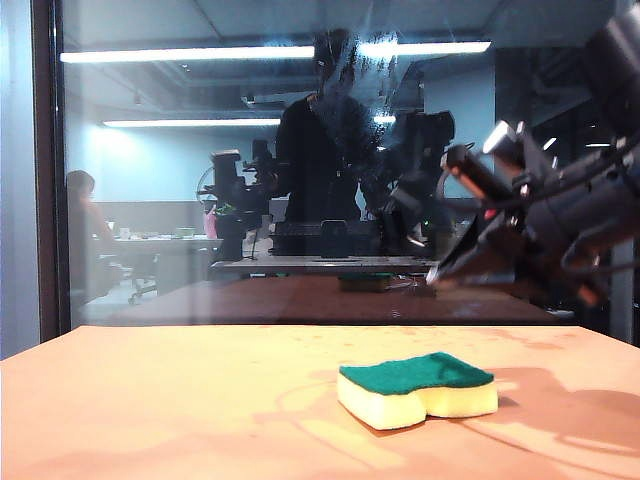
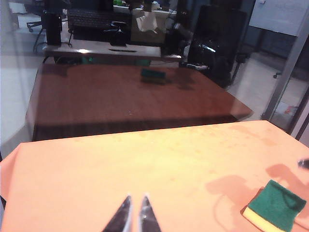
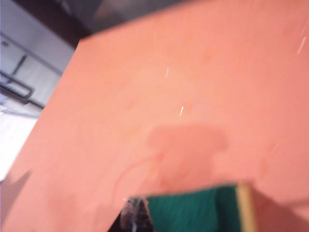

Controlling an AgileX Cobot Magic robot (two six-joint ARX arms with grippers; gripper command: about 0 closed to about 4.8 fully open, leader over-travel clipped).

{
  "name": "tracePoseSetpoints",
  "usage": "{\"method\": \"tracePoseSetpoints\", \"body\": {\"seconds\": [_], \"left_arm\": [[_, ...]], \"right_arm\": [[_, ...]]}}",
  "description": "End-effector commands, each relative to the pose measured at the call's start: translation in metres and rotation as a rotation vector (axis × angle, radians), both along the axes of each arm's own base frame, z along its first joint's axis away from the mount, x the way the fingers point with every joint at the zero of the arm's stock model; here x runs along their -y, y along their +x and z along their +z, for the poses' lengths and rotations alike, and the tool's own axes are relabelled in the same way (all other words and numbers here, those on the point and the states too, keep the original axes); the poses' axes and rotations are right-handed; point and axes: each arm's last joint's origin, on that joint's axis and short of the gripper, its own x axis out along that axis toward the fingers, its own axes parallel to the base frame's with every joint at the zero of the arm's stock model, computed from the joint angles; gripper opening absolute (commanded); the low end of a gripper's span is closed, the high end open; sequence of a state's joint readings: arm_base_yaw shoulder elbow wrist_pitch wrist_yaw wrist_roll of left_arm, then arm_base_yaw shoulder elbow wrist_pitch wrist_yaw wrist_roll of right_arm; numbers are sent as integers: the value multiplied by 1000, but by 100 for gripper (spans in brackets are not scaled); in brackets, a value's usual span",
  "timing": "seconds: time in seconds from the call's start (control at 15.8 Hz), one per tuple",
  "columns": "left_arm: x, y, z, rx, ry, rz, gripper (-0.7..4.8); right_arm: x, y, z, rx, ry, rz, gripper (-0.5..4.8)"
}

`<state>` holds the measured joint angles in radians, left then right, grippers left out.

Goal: Pick up the sponge from the table, wipe the water off the glass, and finally place the sponge back on the table.

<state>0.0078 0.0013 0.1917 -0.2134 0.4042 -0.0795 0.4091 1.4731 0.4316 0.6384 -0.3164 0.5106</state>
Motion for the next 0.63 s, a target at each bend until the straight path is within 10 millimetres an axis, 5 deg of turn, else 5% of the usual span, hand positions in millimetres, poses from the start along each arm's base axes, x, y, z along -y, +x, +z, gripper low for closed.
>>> {"method": "tracePoseSetpoints", "body": {"seconds": [0.06, 0.63], "left_arm": [[0, 0, 3, 17, 1, -3, 25], [0, 0, 3, 17, 1, -3, 25]], "right_arm": [[4, -2, 19, 147, -92, -56, -9], [67, -16, 65, 313, -286, -291, -9]]}}
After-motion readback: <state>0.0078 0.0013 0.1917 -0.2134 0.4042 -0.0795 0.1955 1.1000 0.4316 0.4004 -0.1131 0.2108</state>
